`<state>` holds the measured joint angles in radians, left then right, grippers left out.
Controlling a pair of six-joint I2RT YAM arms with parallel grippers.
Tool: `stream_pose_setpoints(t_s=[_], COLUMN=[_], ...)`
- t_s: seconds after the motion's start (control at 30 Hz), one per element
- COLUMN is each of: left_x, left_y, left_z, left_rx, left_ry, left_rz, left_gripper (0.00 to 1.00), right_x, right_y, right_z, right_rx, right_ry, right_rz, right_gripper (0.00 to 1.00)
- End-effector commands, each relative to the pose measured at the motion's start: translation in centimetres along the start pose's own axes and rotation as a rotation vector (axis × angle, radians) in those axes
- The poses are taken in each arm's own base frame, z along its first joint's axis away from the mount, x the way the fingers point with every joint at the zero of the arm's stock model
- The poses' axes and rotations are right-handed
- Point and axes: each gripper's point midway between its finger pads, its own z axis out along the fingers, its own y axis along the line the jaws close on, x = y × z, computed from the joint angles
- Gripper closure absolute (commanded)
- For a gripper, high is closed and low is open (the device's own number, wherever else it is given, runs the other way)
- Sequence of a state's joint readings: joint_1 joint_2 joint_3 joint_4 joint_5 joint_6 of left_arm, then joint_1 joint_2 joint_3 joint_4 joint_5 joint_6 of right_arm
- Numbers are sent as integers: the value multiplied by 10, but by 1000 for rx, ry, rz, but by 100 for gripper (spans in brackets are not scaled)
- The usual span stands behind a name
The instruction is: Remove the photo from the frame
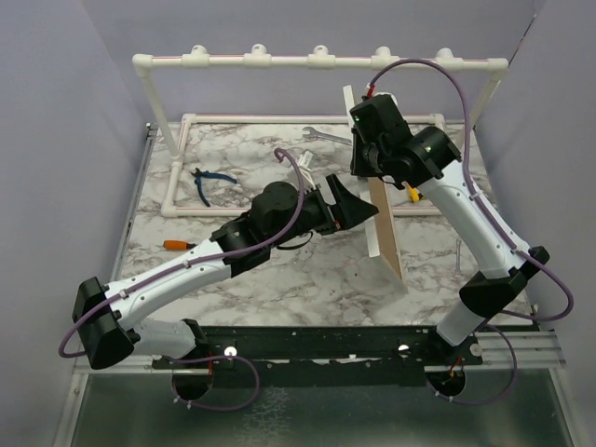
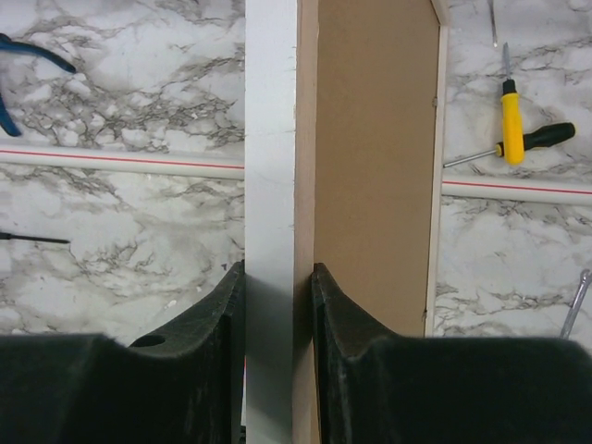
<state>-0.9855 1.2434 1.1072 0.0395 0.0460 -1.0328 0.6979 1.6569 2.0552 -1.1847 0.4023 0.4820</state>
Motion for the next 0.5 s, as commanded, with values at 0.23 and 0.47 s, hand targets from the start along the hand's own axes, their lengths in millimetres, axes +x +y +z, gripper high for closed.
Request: stream_pose_setpoints(t_s=[0.23, 0.47], left_x=[9, 6], left_y=[28, 53], left_z=[12, -6], left_rx=[-129, -190], left_ry=[-2, -59], left_rz=[-29, -3], left_gripper=[16, 41], right_x=[5, 7], right_y=[39, 43], right_z=[6, 3], right_rx=[-132, -177], right_ry=[-8, -35], right_rz=[69, 85], right_gripper=[70, 48])
